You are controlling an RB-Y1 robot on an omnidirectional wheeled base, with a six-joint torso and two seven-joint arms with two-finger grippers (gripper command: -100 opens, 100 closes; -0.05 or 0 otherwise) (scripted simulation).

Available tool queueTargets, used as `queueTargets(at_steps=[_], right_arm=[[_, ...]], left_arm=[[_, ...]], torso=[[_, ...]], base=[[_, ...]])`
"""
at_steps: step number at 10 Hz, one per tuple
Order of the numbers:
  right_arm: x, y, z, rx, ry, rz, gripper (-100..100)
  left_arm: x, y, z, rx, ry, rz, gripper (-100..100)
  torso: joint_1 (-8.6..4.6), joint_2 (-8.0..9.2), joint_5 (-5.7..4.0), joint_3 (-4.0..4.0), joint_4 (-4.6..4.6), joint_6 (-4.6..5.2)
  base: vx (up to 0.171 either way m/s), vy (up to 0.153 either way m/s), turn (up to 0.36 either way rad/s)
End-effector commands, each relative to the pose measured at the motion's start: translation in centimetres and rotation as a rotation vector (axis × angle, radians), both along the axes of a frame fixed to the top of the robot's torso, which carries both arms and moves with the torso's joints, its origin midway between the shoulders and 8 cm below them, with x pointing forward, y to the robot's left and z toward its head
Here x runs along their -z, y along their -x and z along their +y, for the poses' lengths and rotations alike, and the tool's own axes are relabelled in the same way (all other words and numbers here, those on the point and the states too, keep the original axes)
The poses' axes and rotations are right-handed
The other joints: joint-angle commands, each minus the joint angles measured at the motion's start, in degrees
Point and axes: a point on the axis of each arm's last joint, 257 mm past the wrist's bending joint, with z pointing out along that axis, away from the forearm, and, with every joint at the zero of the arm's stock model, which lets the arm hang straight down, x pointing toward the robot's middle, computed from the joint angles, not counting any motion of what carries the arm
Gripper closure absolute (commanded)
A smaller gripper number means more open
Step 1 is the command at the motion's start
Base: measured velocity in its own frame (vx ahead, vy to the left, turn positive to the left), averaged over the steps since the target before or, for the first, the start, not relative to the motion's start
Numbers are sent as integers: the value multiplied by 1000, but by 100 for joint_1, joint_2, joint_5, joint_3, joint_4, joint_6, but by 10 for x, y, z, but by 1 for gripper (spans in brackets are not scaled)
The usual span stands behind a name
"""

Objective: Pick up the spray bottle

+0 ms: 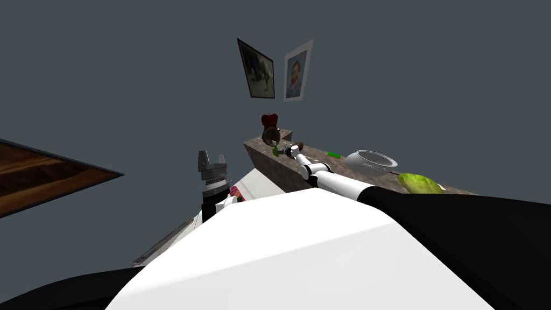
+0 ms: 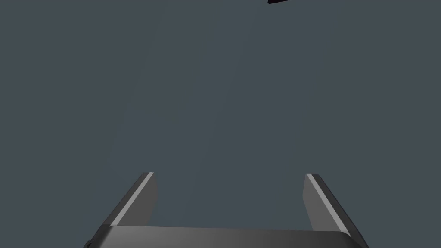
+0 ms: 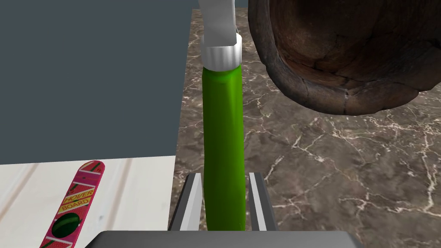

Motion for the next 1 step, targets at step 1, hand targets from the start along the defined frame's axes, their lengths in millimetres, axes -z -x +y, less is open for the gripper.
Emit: queueTargets(at_steps=[1], right_arm=[[0,0,0,0,0,0,0]], left_arm=[[0,0,0,0,0,0,0]], torso=[[0,0,0,0,0,0]], base=[[0,0,0]])
